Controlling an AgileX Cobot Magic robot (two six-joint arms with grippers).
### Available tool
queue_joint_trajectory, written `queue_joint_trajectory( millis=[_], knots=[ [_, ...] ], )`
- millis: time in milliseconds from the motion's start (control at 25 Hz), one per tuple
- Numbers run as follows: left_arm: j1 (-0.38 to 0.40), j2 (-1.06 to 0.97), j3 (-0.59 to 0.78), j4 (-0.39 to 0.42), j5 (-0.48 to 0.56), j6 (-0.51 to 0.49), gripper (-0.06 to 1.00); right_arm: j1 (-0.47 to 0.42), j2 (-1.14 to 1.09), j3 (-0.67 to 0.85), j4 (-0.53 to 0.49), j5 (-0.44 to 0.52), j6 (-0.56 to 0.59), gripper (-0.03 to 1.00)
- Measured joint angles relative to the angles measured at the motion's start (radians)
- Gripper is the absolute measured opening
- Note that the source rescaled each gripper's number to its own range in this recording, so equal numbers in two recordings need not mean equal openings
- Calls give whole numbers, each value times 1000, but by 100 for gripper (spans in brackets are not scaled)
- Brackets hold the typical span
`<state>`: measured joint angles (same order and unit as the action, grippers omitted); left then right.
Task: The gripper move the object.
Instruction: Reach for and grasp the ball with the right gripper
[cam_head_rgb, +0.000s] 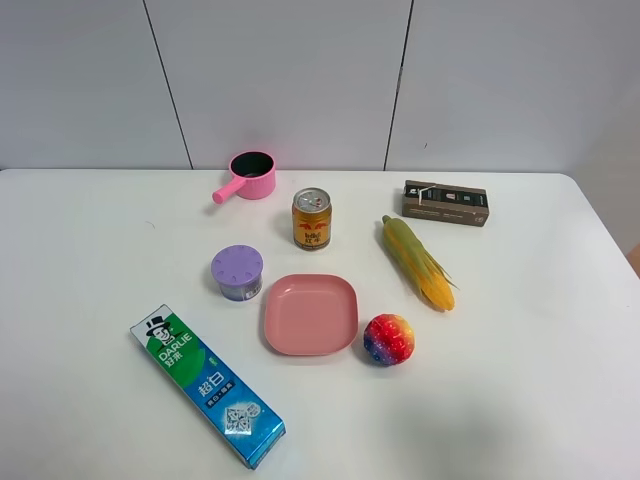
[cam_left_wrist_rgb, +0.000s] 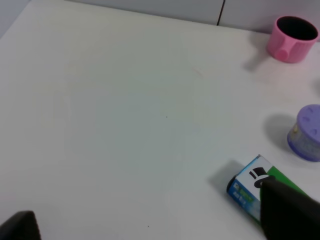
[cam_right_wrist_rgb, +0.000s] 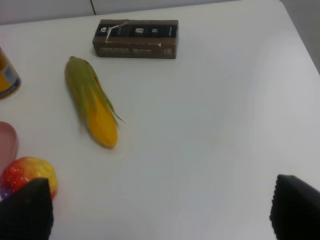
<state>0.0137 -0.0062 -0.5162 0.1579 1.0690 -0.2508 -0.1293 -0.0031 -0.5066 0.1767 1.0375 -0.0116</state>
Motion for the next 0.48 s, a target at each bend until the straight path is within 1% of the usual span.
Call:
queue_joint_trajectory(
  millis=[80, 240, 320, 480],
  knots=[
    [0, 0, 0, 0, 0, 0, 100, 0, 32, -9, 45, -7, -7, 100],
    [0, 0, 0, 0, 0, 0, 100, 0, 197, -70, 132, -35, -69, 100],
    [0, 0, 0, 0, 0, 0, 100, 0, 294, -116, 149, -60, -91, 100],
    [0, 0, 0, 0, 0, -1, 100, 0, 507, -238, 157, -67, -118, 100]
  ],
)
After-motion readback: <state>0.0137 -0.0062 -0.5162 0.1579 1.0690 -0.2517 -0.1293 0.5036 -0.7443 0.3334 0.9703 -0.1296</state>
